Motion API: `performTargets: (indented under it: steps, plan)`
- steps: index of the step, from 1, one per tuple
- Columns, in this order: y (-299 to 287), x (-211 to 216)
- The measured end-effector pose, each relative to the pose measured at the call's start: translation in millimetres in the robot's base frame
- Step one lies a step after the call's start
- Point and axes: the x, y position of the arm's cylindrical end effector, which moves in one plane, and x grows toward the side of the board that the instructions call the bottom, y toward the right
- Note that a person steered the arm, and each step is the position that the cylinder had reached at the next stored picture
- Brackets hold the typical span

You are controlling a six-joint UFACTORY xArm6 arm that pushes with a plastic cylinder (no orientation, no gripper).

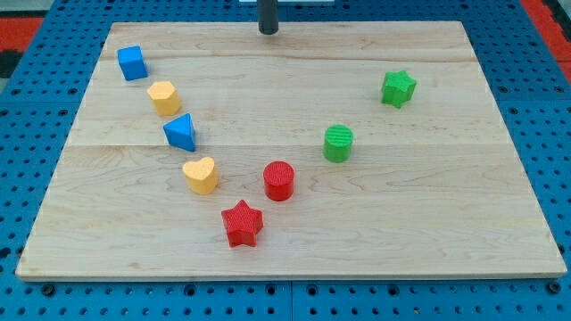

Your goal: Slightly push the green star towards top of the board

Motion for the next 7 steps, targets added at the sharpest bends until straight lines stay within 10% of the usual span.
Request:
performTargets:
  steps: [4,7]
  plan:
    - [1.8,0.1]
    - [-19.6,82.2]
